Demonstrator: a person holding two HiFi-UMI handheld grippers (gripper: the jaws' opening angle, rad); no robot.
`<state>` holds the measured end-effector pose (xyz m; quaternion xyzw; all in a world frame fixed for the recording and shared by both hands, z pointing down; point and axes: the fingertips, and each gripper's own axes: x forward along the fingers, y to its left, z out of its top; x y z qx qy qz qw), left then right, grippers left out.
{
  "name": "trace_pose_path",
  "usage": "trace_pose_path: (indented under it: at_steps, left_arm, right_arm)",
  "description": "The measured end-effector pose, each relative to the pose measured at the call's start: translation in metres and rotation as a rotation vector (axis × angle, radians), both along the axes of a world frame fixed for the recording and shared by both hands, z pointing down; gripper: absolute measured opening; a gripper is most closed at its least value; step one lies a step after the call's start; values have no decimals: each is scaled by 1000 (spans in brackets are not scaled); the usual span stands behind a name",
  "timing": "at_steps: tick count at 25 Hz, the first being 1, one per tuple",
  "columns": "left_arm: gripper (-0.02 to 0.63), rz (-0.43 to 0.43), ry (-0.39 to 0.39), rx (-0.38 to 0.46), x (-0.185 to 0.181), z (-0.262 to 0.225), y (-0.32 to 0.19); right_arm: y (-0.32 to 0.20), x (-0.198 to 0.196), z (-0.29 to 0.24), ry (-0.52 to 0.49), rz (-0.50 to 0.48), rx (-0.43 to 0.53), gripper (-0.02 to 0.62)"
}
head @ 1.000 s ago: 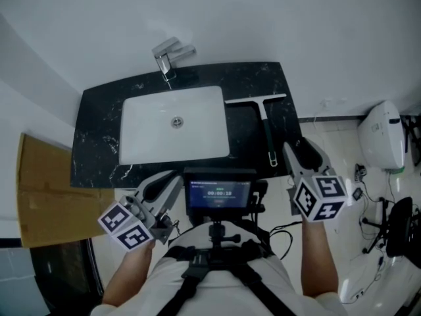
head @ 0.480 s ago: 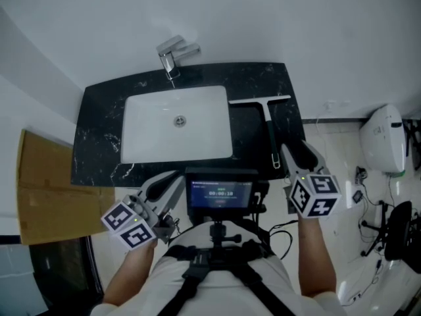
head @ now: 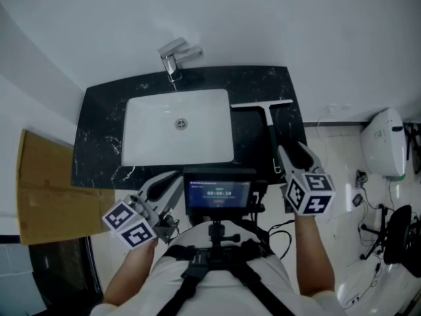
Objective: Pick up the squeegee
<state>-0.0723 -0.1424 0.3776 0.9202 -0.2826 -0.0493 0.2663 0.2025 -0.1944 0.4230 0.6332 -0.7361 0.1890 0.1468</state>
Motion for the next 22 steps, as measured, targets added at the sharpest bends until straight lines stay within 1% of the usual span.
trace_pose_path:
  at_steps: [17,22]
  left_arm:
    - [57,-17,-4,-26,-5,6,-15]
    - [57,-20,-1,-34,-4,8,-17]
  right_arm:
    - [-26,-11,21,-3,-21,-39,199]
    - [-33,-10,30,16,-20,-54,199]
